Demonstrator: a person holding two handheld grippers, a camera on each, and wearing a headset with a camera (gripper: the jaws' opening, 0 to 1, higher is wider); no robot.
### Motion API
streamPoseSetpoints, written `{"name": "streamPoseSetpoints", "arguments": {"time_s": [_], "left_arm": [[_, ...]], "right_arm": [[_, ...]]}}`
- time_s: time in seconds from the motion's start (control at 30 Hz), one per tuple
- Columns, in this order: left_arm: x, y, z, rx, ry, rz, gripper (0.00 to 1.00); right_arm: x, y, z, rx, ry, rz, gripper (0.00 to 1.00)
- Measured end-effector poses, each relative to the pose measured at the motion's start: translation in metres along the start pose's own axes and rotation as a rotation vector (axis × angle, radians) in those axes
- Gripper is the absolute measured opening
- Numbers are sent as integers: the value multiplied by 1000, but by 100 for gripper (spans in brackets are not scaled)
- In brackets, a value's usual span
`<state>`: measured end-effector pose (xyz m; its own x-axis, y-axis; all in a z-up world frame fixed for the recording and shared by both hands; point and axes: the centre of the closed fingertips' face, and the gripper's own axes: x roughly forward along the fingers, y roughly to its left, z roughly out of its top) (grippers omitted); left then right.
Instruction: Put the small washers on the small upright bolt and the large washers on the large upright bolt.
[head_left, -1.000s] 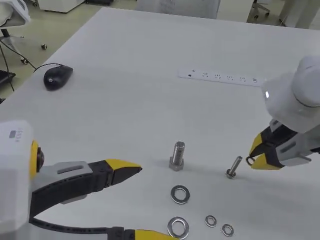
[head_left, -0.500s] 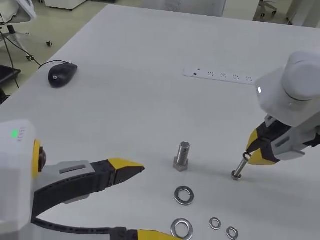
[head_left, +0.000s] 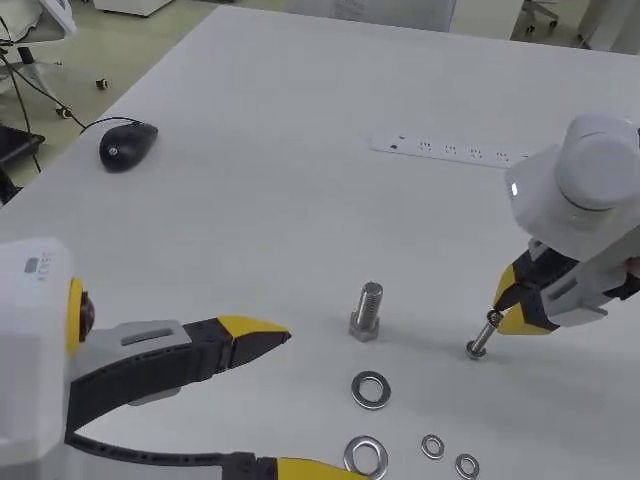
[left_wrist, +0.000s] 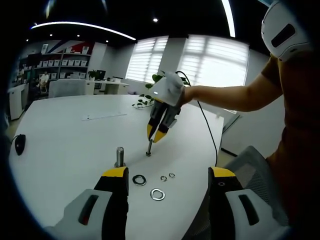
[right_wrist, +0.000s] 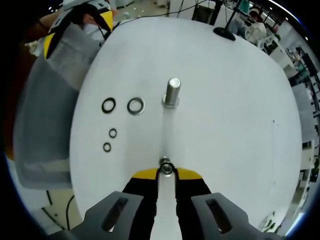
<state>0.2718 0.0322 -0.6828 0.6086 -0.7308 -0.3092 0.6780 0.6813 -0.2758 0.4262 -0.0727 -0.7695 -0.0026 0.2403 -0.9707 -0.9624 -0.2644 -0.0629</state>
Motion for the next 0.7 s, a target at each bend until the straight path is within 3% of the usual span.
{"name": "streamPoseSetpoints", "arguments": {"time_s": [0.7], "left_arm": [[-1, 4, -3, -17, 1, 12, 64]], "right_arm": [[35, 0, -11, -1, -6, 19, 13]]}}
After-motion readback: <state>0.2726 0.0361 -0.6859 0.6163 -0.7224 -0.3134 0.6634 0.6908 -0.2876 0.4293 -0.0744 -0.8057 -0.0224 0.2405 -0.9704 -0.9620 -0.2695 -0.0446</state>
